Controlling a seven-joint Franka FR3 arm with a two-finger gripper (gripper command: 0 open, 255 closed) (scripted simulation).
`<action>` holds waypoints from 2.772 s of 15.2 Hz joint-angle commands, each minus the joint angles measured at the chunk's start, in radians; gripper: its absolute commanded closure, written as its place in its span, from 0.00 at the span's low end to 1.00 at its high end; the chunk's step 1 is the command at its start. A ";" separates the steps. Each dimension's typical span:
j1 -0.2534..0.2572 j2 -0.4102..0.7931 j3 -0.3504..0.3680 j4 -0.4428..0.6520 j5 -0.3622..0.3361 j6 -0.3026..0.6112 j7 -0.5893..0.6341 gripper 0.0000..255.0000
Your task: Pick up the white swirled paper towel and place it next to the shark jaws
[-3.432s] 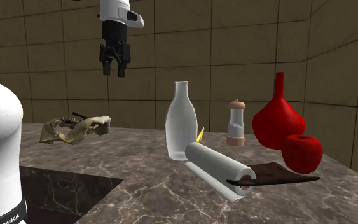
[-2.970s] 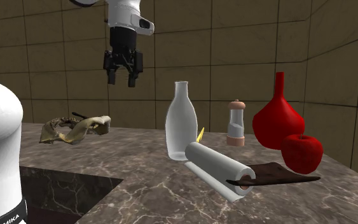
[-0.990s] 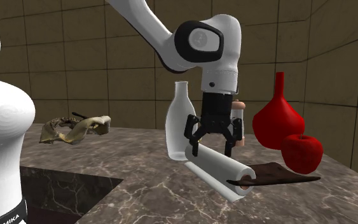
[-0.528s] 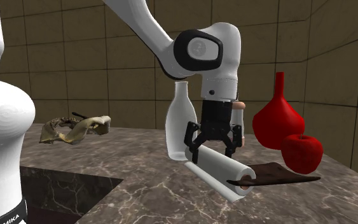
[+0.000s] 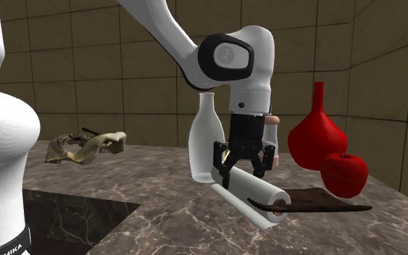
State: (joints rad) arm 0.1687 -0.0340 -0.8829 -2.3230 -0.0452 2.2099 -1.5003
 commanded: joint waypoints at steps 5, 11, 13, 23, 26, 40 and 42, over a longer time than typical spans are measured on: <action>0.000 0.000 0.000 0.000 0.000 0.000 0.000 1.00; -0.004 -0.071 0.013 0.036 -0.060 -0.086 0.046 1.00; -0.006 -0.092 0.019 0.050 -0.075 -0.114 0.058 1.00; -0.013 -0.172 0.053 0.132 -0.123 -0.257 0.099 1.00; -0.014 -0.189 0.063 0.160 -0.131 -0.299 0.107 1.00; -0.013 -0.231 0.100 0.317 -0.142 -0.491 0.121 1.00; -0.010 -0.255 0.125 0.299 -0.150 -0.495 0.154 1.00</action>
State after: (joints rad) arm 0.1573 -0.2749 -0.7719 -2.0168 -0.1908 1.7207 -1.3646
